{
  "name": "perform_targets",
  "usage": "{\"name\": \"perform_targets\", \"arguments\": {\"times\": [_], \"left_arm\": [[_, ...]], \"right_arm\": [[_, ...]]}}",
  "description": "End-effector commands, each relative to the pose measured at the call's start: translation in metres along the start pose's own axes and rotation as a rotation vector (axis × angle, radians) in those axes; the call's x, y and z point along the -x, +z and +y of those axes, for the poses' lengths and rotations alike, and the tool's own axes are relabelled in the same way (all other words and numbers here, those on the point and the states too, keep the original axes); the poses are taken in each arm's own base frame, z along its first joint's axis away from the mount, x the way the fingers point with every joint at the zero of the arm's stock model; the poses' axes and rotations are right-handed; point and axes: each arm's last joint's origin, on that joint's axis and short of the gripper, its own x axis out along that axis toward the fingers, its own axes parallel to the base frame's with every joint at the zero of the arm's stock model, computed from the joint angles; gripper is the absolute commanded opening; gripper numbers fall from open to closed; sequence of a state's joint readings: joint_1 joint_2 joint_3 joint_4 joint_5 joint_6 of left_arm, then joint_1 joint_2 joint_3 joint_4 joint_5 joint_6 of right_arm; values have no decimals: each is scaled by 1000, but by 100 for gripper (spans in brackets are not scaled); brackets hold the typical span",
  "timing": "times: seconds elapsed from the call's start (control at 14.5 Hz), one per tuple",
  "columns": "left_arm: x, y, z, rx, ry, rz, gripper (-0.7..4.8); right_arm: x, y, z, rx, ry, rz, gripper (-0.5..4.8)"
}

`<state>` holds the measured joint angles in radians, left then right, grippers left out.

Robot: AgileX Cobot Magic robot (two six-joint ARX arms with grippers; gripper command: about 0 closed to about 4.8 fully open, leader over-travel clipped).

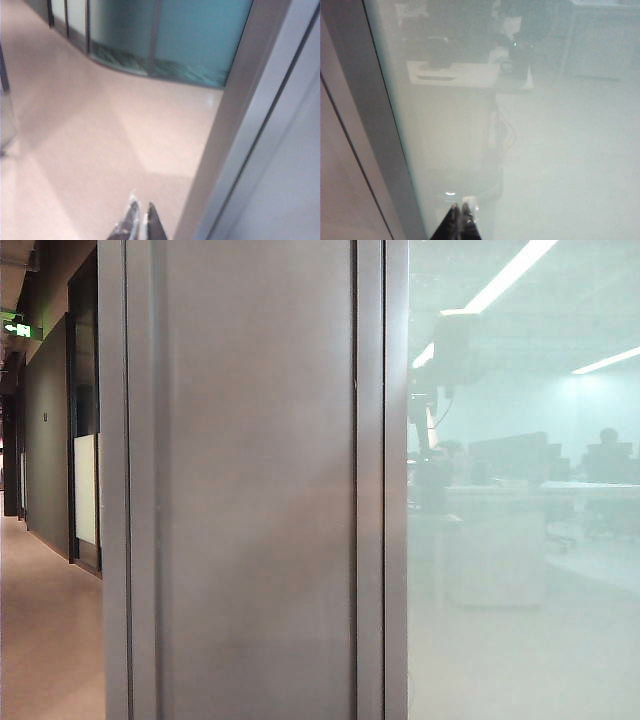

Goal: Raise the arm to find the leftmost switch on the wall and turn on the lights.

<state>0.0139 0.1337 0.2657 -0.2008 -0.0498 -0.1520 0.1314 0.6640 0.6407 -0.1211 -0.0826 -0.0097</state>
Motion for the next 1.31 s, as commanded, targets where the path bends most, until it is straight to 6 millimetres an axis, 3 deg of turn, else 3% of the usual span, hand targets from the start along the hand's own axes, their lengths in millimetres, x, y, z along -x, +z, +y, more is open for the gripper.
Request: {"name": "perform_targets", "arguments": {"times": [0.07, 0.41, 0.89, 1.31], "left_arm": [[-1, -15, 2, 18, -4, -27, 22], [-8, -41, 6, -4, -3, -52, 22], [-12, -63, 7, -73, -75, 6, 22], [-12, -63, 7, -100, -71, -2, 22]], "right_arm": [[1, 3, 0, 4, 2, -19, 0], [1, 3, 0, 4, 2, -19, 0], [1, 3, 0, 4, 2, -19, 0], [1, 3, 0, 4, 2, -19, 0]]}}
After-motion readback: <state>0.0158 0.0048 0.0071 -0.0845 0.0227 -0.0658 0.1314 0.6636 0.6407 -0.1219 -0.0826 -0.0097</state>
